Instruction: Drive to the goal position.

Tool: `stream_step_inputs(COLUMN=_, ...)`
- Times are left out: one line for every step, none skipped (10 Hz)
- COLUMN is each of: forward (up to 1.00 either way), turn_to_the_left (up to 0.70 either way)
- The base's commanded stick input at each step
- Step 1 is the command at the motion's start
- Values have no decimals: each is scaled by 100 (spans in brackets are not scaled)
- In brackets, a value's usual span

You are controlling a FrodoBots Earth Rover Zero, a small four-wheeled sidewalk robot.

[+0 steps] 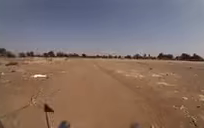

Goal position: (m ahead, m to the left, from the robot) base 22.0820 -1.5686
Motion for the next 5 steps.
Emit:
stream_step_inputs(forward=50, turn_to_the_left=22)
stream_step_inputs(forward=50, turn_to_the_left=12)
stream_step_inputs(forward=50, turn_to_the_left=1)
stream_step_inputs(forward=50, turn_to_the_left=0)
stream_step_inputs(forward=50, turn_to_the_left=0)
